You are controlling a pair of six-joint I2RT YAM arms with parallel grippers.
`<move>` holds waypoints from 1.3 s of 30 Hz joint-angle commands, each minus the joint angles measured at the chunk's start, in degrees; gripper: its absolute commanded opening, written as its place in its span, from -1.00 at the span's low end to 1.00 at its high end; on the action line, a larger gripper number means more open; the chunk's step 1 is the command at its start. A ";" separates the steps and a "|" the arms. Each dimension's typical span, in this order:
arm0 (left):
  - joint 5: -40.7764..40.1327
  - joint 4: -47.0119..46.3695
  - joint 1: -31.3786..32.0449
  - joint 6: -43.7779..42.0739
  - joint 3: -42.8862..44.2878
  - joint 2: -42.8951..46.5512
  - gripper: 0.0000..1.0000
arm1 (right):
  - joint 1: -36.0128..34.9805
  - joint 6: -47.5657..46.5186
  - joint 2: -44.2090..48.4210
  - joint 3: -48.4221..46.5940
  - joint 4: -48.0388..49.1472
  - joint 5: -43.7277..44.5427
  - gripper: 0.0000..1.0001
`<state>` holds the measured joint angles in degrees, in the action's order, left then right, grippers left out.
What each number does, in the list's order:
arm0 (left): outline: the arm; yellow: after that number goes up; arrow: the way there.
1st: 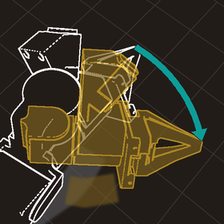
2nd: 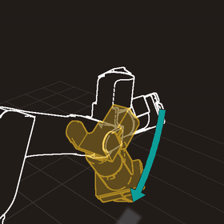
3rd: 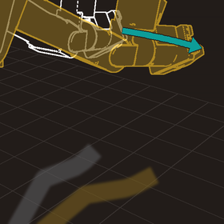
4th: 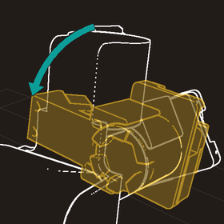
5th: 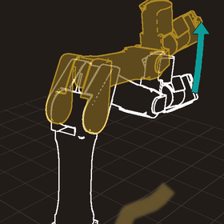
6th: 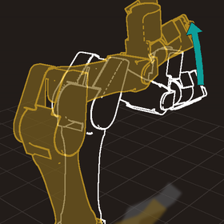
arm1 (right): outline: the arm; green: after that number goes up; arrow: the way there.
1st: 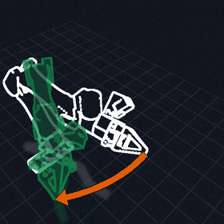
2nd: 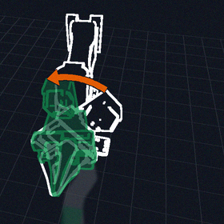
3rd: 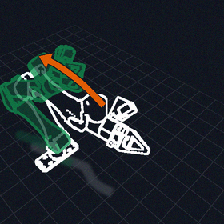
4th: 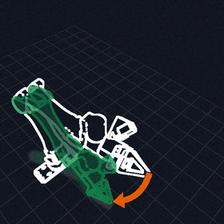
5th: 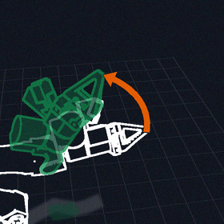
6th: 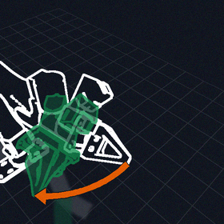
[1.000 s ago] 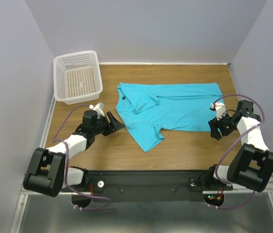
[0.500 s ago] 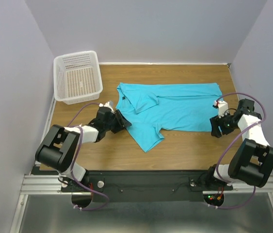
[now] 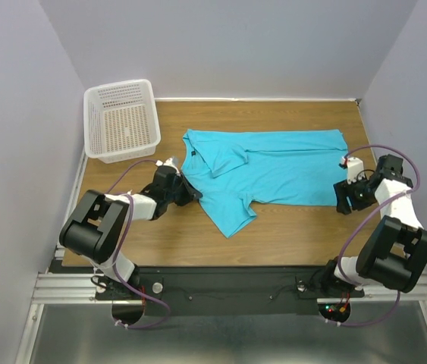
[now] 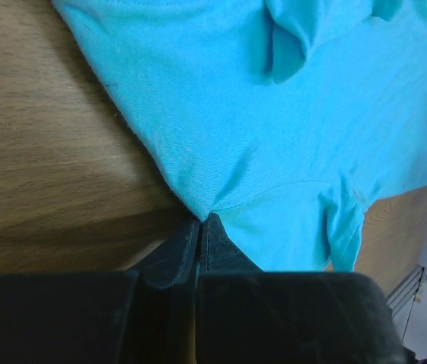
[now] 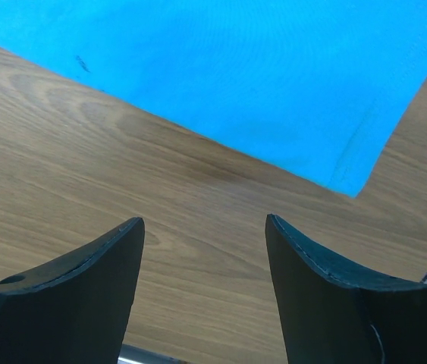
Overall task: Fold and stack the t-shirts
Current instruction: Fold the tshirt
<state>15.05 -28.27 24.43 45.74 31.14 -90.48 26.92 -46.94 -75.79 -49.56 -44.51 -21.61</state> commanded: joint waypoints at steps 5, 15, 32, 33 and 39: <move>2.44 -1.70 0.45 -2.05 0.24 2.24 -1.00 | 1.56 -2.01 -1.64 -4.32 1.71 8.05 0.41; 4.90 -1.61 0.36 -3.46 1.30 0.57 -1.00 | 7.36 1.15 -10.77 -6.69 6.97 8.96 0.22; 5.61 -0.56 0.36 -4.95 1.03 1.97 -1.00 | 7.45 6.33 -18.17 -7.21 13.49 6.49 0.08; 5.52 -0.38 0.45 -5.22 1.03 1.88 -1.00 | 7.45 6.68 -17.82 -7.56 13.40 6.14 0.08; 5.78 -0.12 0.36 -5.48 1.30 2.32 -1.00 | 7.54 11.77 -16.58 -10.11 14.01 7.01 0.06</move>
<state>19.57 -28.21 24.43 41.56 31.14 -89.93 34.15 -39.00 -93.89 -56.21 -33.82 -14.20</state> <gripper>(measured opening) 0.080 0.533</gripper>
